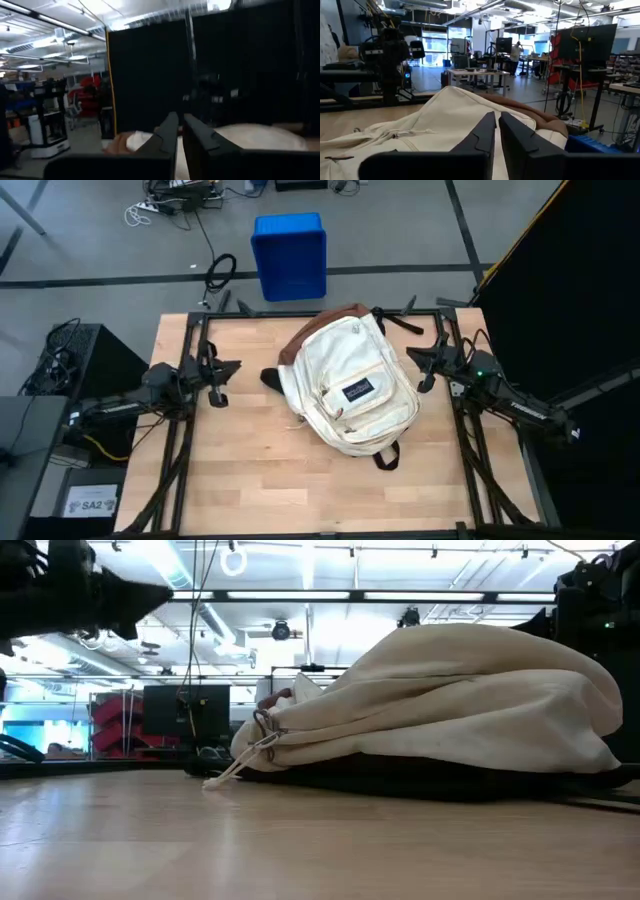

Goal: Unpack backpack
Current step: Open the white backpack

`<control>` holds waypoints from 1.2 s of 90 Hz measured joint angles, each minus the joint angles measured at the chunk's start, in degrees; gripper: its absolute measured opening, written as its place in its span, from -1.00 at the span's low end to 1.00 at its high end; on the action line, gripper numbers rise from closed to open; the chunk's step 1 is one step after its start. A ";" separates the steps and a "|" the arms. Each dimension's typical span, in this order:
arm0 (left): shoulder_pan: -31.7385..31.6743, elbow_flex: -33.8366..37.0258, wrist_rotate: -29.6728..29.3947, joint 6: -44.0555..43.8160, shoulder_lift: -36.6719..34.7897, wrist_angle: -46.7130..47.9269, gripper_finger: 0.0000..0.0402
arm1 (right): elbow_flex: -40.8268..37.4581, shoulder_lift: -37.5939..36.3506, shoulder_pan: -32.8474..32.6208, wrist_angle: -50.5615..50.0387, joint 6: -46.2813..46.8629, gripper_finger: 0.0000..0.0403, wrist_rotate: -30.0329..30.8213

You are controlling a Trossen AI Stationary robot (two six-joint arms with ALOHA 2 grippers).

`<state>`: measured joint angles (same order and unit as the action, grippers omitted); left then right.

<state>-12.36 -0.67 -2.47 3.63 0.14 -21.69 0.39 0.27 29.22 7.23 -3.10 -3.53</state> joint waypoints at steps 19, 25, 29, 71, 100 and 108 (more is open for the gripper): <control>0.00 -1.01 5.40 -3.56 0.46 -9.06 -1.00 | 0.01 0.00 -0.01 0.01 0.01 -0.98 0.02; 0.00 -3.71 7.42 0.74 2.03 -9.14 -1.00 | 0.01 0.00 0.00 0.01 -0.01 -0.99 0.01; 0.03 -6.62 7.73 0.52 4.10 -8.09 -1.00 | -0.01 0.00 -0.01 -0.01 0.01 -1.00 0.02; 2.36 -56.68 -2.28 11.26 54.74 62.20 -1.00 | 0.01 0.00 0.01 0.01 0.01 -0.99 0.00; 9.50 -57.92 -11.03 15.65 75.84 63.31 -1.00 | 0.01 -0.02 0.01 0.01 -0.01 -0.96 0.00; 12.63 -57.94 -16.31 17.07 77.60 62.54 -1.00 | 0.01 -0.01 0.01 0.01 0.01 -0.97 0.02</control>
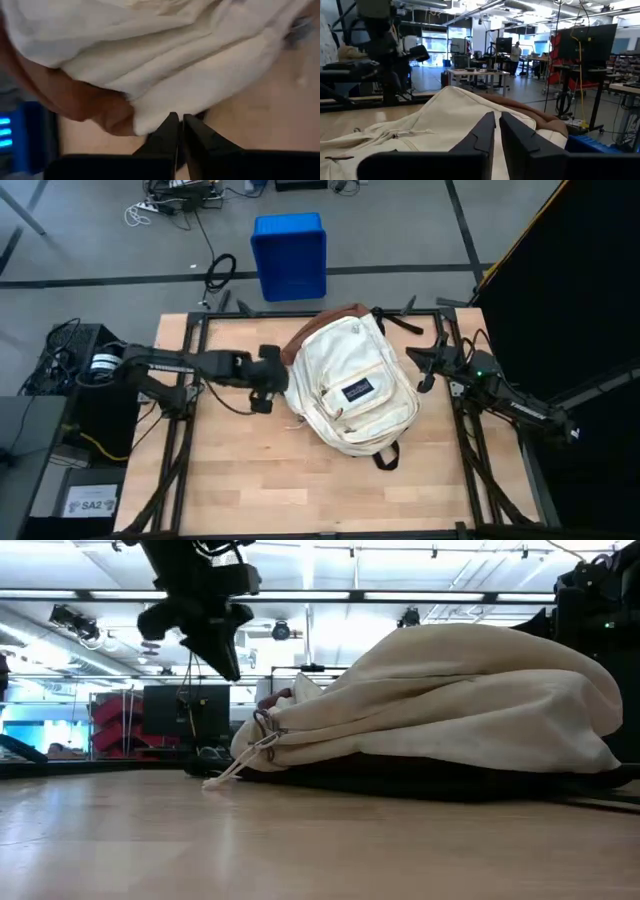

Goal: Unpack backpack
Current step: Open the white backpack

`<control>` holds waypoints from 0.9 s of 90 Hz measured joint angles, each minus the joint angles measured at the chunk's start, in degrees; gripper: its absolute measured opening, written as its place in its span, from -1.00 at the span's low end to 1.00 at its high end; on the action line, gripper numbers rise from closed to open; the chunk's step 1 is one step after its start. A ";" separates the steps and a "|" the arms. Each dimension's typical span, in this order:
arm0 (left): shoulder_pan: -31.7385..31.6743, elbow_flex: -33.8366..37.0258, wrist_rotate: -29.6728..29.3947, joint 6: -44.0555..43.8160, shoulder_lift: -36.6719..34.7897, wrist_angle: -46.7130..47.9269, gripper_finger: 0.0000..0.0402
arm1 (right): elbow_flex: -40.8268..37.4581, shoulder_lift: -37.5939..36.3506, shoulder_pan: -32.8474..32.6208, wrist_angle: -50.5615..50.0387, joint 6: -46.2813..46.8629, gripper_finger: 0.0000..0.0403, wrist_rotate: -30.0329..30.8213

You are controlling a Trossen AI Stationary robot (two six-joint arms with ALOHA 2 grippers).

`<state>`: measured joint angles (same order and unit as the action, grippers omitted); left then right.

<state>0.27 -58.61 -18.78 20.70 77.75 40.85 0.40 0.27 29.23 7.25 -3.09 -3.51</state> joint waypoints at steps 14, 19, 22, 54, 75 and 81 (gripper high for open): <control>5.77 -0.02 -1.22 1.61 0.24 -4.35 -1.00 | 0.00 0.01 -0.01 0.02 -0.01 -1.00 -0.01; 7.83 -0.04 -1.31 1.61 0.21 -5.00 -1.00 | 0.00 0.01 -0.01 0.02 -0.02 -0.99 0.00; 8.92 -0.04 -1.31 1.63 0.21 -5.15 -1.00 | 0.00 -0.01 0.00 0.02 -0.01 -0.99 0.00; 12.61 -0.04 -0.04 16.42 0.92 -9.30 -0.90 | 0.00 0.01 -0.02 0.02 -0.02 -0.98 0.00; 12.14 -0.04 -0.60 21.30 4.26 -16.08 -0.63 | -0.01 0.01 0.00 0.02 -0.02 -0.97 0.00; 11.05 -0.04 -1.16 21.26 5.38 -15.55 -0.53 | 0.00 0.01 -0.02 0.09 -0.02 -0.96 -0.02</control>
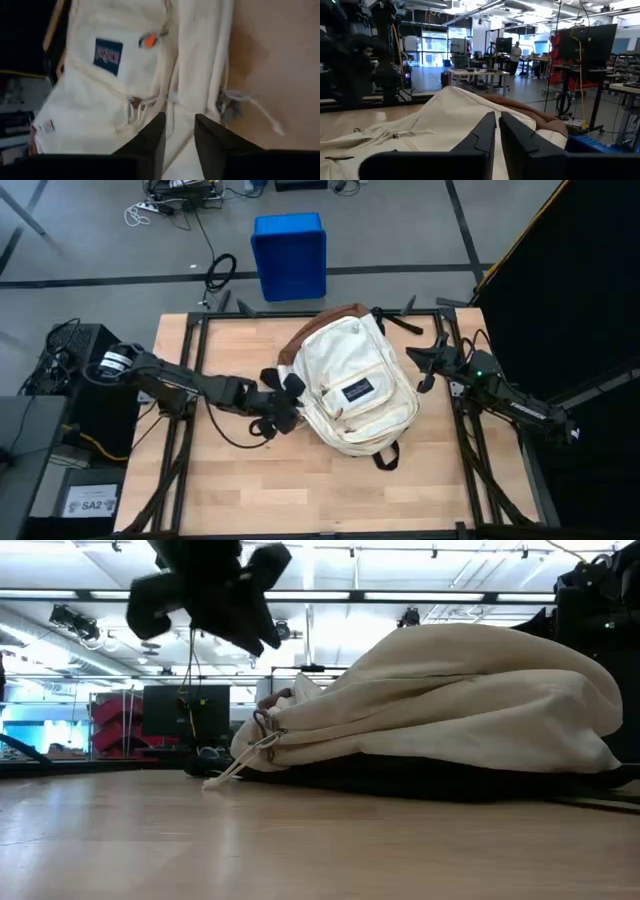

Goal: Unpack backpack
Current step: Open the white backpack

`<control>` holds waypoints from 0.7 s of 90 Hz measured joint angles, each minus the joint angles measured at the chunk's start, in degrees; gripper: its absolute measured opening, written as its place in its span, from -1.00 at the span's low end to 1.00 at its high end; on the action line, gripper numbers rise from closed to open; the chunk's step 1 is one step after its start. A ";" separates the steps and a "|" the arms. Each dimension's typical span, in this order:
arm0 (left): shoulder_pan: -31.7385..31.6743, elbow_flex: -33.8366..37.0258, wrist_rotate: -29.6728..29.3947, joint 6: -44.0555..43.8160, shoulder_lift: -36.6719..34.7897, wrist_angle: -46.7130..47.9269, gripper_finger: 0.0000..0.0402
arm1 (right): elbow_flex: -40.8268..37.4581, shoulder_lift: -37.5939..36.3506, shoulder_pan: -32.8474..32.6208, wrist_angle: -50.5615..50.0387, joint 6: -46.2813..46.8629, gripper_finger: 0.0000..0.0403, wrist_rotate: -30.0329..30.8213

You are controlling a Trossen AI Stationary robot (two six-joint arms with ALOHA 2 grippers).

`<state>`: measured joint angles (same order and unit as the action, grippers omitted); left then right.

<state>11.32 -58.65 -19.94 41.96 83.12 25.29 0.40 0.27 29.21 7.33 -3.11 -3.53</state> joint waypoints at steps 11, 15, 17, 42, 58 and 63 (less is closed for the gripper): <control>-1.37 0.02 -0.82 -0.53 1.95 1.41 -0.30 | -0.02 0.00 0.02 0.09 0.00 -0.96 0.00; -1.84 0.02 -0.86 -0.94 2.82 1.84 -0.20 | 0.00 -0.01 0.02 0.09 0.00 -0.97 0.00; -1.95 0.02 -0.86 -1.46 3.06 2.25 -0.16 | -0.02 0.00 0.02 0.11 0.02 -0.98 0.00; -2.41 0.04 -1.17 -7.39 4.71 5.24 0.26 | 0.00 0.00 0.02 0.22 0.00 -0.97 0.00; -2.76 0.04 -1.20 -12.99 5.14 4.69 0.30 | 0.00 0.00 0.01 0.24 0.02 -0.96 0.00; -2.70 0.05 -1.18 -13.99 5.55 4.47 0.30 | -0.02 0.00 0.02 0.30 0.00 -0.97 0.00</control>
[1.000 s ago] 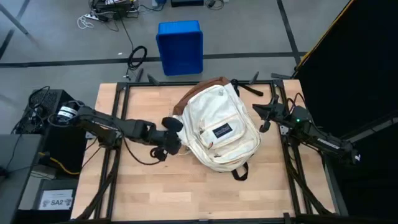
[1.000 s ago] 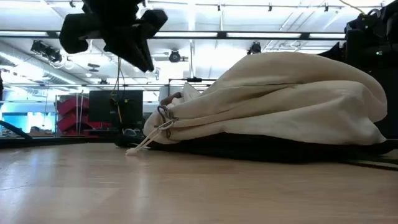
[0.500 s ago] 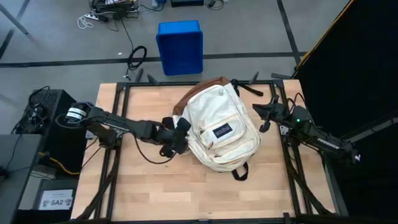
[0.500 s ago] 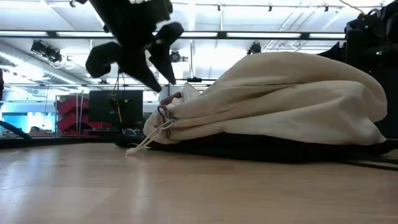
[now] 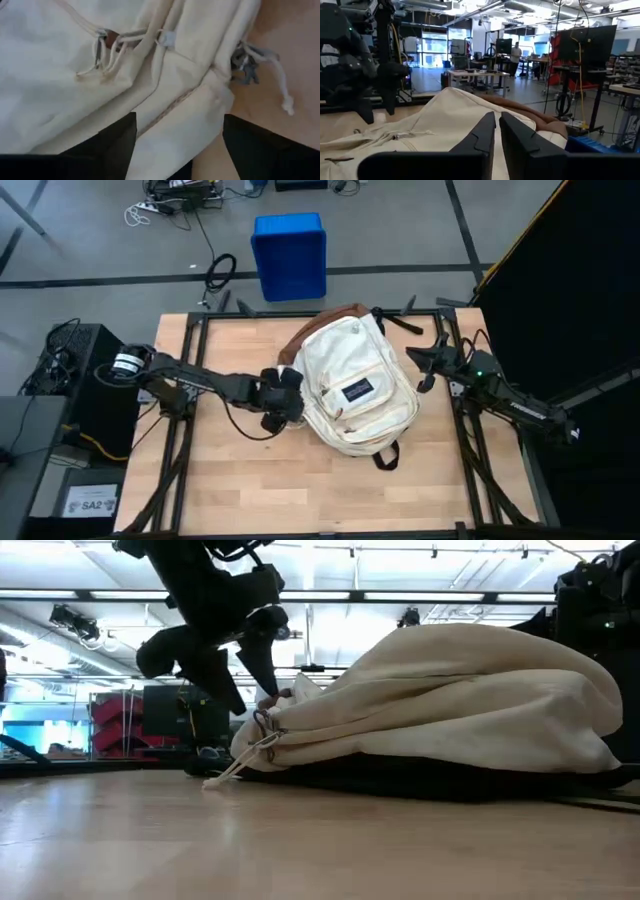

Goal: Unpack backpack
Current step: Open the white backpack

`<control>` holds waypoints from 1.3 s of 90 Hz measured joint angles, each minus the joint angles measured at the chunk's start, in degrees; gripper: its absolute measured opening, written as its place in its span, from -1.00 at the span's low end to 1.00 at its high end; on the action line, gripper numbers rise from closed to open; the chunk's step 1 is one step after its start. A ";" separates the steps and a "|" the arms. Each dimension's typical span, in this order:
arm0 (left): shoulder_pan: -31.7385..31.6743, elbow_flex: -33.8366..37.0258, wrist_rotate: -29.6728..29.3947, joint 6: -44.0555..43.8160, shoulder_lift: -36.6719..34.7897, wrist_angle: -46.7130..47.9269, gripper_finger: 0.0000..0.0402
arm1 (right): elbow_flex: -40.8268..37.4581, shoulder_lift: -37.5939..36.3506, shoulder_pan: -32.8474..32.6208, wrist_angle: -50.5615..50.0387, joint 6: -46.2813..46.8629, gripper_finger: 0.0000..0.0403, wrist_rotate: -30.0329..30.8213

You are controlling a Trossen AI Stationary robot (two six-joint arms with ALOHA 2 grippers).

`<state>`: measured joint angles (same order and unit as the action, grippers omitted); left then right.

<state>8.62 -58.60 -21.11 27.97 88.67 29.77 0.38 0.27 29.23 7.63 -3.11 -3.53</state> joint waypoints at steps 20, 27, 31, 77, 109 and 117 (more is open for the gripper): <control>-1.27 5.33 0.32 0.55 1.69 -7.34 0.29 | 0.00 0.00 0.00 0.21 0.00 -0.99 0.00; -2.62 8.11 0.38 0.57 1.69 -10.56 0.29 | 0.02 0.00 0.00 0.21 0.02 -0.97 0.00; -3.44 9.46 0.38 0.57 1.69 -13.13 0.29 | 0.01 0.00 0.00 0.23 0.01 -0.96 0.00; -8.20 17.34 5.39 3.91 2.11 -31.61 -0.60 | 0.00 0.00 -0.01 0.27 0.00 -0.96 0.00; -1.40 15.39 7.15 -15.12 2.00 -19.34 -0.99 | 0.00 0.00 0.00 0.25 0.00 -1.00 0.00; 2.63 14.85 7.29 -19.55 2.02 -18.49 -1.00 | 0.02 0.00 -0.02 0.27 0.00 -0.98 0.00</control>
<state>11.25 -43.75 -13.82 8.42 90.70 11.28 0.40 0.27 29.21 7.90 -3.11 -3.53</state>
